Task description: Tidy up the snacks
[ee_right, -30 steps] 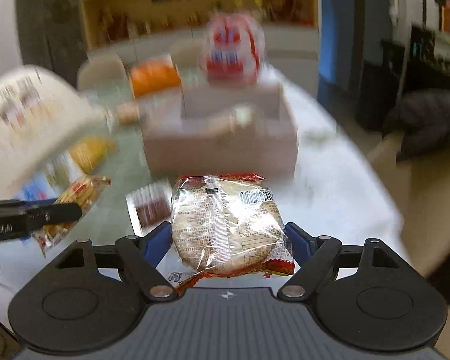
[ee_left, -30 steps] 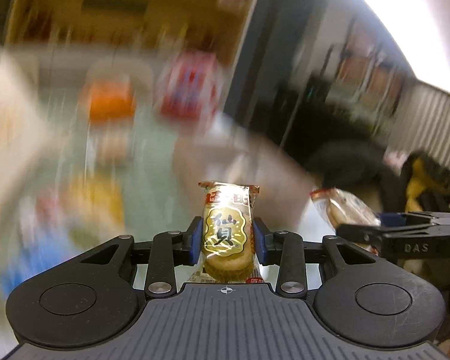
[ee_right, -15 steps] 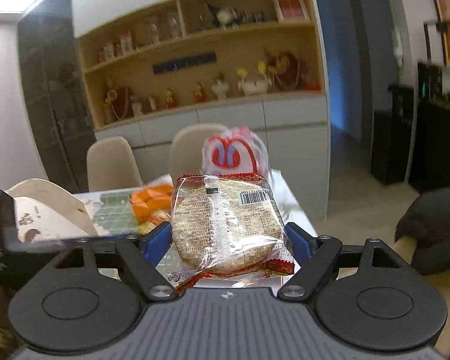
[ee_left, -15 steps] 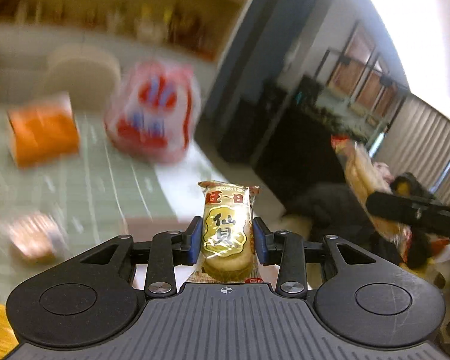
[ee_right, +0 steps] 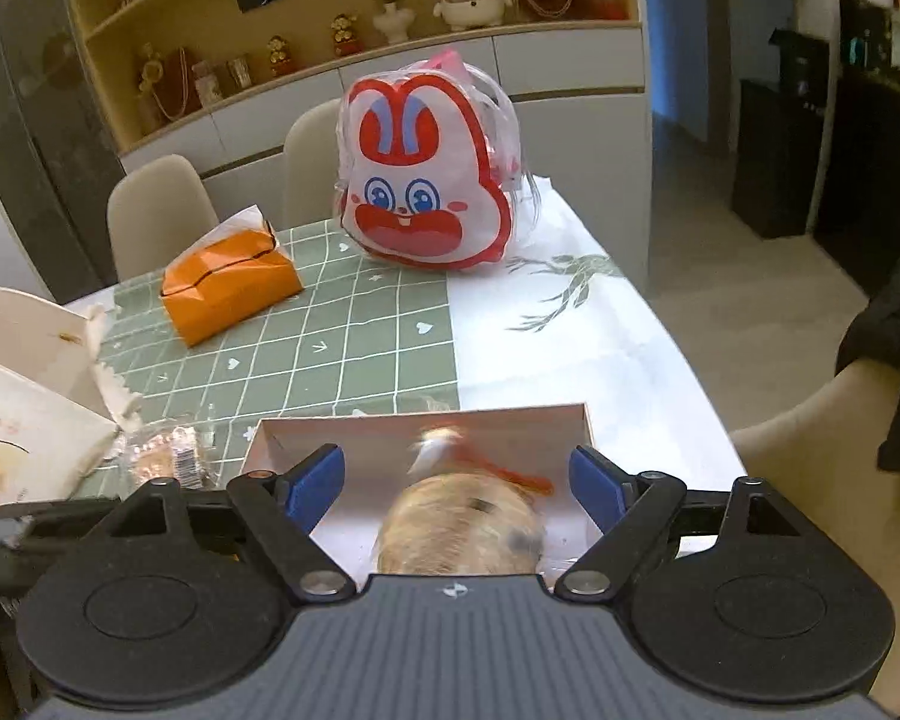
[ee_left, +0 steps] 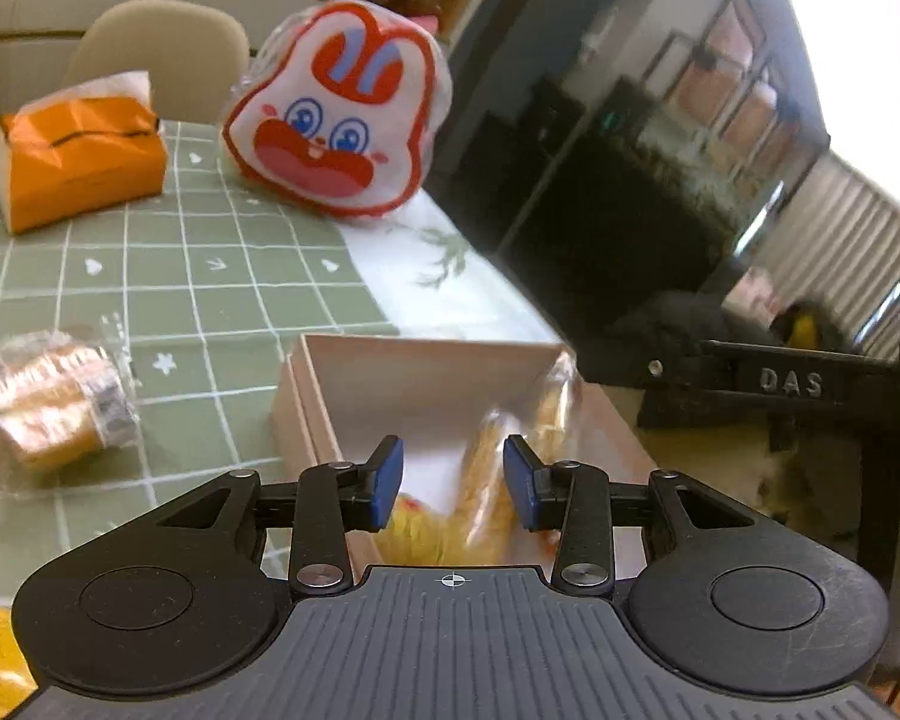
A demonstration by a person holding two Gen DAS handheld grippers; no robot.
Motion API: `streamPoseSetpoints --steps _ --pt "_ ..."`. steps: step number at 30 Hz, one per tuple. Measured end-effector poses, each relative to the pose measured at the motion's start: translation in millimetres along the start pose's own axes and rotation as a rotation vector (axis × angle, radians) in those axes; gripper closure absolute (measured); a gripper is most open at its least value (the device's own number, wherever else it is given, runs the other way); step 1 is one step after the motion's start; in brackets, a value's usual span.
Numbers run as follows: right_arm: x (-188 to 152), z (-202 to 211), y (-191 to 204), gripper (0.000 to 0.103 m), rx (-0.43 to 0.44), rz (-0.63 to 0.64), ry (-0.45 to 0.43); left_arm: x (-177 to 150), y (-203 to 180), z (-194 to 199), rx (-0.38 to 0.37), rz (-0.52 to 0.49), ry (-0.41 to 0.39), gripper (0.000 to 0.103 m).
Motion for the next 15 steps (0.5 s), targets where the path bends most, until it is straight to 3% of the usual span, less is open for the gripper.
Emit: streamPoseSetpoints --steps 2,4,8,10,11,15 --pt "0.0 14.2 4.6 0.020 -0.006 0.009 -0.017 0.5 13.2 17.8 -0.071 0.109 -0.068 0.061" --pt "-2.5 28.7 13.5 0.019 -0.025 0.047 -0.026 2.4 29.7 43.8 -0.068 0.167 -0.144 0.061" --pt "-3.4 49.6 36.4 0.015 -0.079 0.112 -0.053 -14.2 70.1 97.8 0.120 0.227 -0.196 0.061" --pt "-1.5 46.4 51.5 0.015 -0.034 0.106 -0.037 -30.6 96.0 122.7 0.210 0.282 -0.202 0.062" --pt "-1.9 41.3 61.4 0.015 0.003 0.095 -0.018 -37.8 107.7 133.2 0.218 0.302 -0.211 0.062" --pt "-8.6 -2.1 115.9 0.014 0.126 0.064 0.080 -59.0 151.8 163.7 0.160 0.351 -0.320 0.062"
Point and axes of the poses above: each gripper's, at about its wrist camera, not at the fingertips, and z roughly against the way its jaws point, y to its left, x to its top, the point moved 3 cm from there along -z, roughly the way its jaws point, and after that the axes turned 10 degrees about x, right-handed, at the moved point
